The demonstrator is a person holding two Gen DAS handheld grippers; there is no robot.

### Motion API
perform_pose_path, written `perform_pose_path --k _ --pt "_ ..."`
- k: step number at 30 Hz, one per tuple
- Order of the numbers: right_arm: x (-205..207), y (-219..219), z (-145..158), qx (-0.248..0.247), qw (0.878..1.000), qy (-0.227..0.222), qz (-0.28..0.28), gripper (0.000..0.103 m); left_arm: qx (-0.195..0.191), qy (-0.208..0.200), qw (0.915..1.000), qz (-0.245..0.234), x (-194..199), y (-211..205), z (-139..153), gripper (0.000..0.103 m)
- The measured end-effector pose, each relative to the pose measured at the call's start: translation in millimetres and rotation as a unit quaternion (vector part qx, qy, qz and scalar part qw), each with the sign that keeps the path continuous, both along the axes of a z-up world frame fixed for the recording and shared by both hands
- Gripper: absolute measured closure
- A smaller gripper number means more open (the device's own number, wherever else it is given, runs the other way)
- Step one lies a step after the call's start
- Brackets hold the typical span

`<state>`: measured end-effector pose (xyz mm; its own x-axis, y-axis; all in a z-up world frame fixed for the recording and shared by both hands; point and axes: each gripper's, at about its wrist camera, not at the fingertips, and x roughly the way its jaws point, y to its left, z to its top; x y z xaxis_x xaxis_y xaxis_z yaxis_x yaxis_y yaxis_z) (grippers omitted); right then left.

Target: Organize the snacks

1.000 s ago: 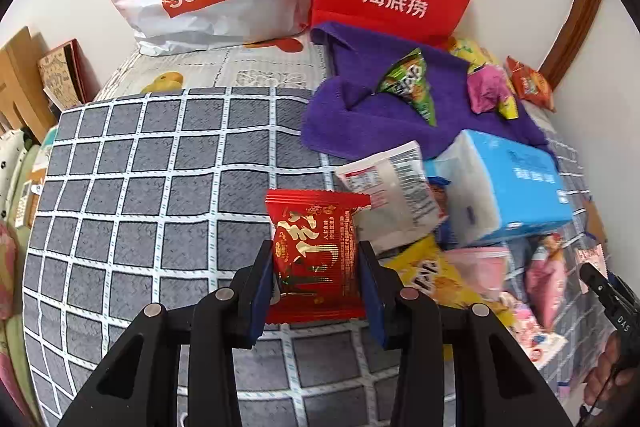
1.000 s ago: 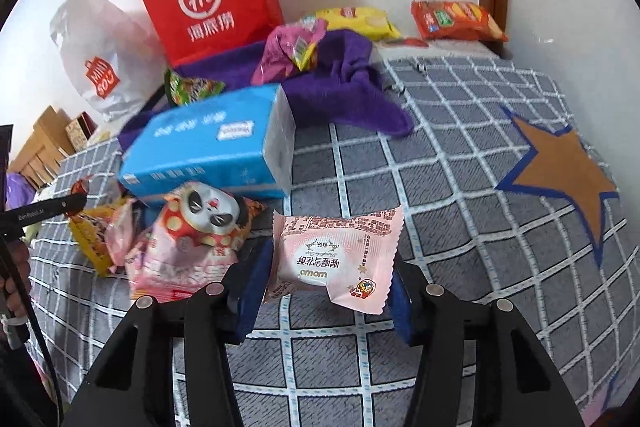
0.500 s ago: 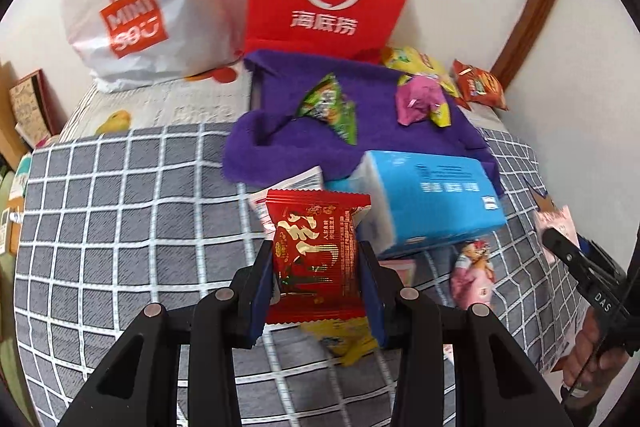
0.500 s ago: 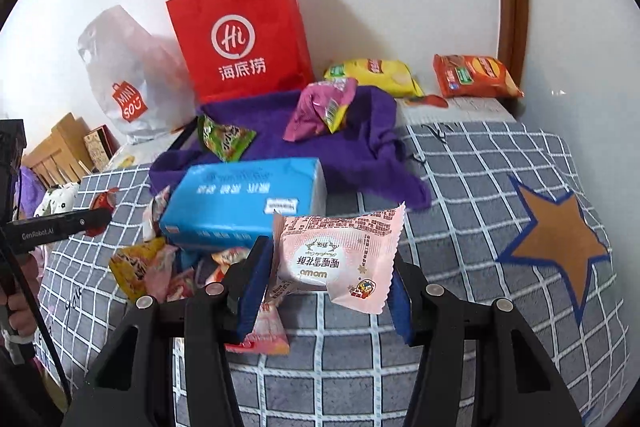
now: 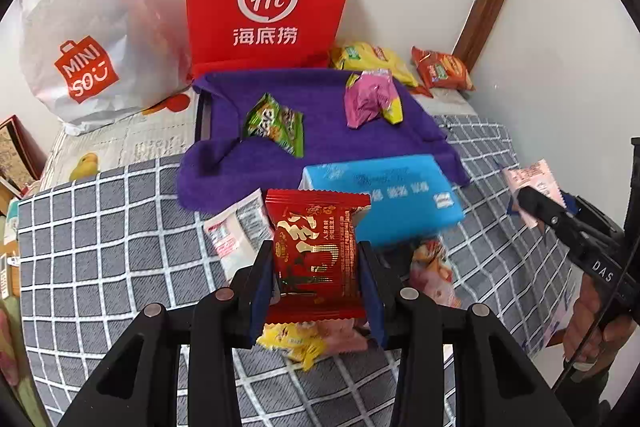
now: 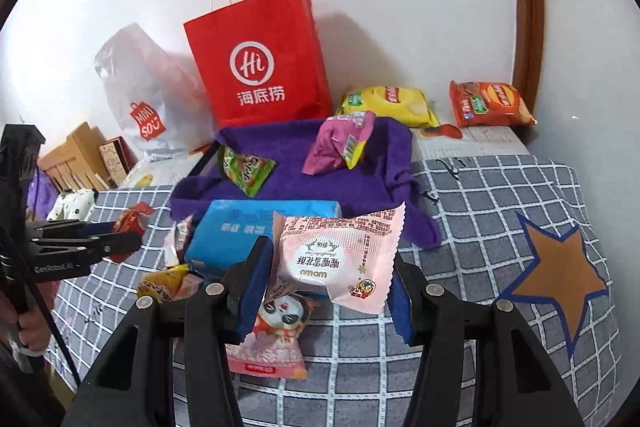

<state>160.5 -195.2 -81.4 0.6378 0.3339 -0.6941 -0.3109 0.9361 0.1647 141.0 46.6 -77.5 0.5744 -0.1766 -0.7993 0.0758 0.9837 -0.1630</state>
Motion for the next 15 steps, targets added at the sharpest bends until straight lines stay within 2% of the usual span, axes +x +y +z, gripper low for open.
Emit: perform_pose_path --k 6,15 --pt "19 20 15 -0.015 1.0 -0.017 0.018 0.05 0.001 -0.02 0.9998 0.009 20 2 17 0.065" --pt "67 45 24 -0.008 0.999 -0.023 0.023 0.05 -0.005 -0.038 0.9991 0.017 69 16 34 0.065"
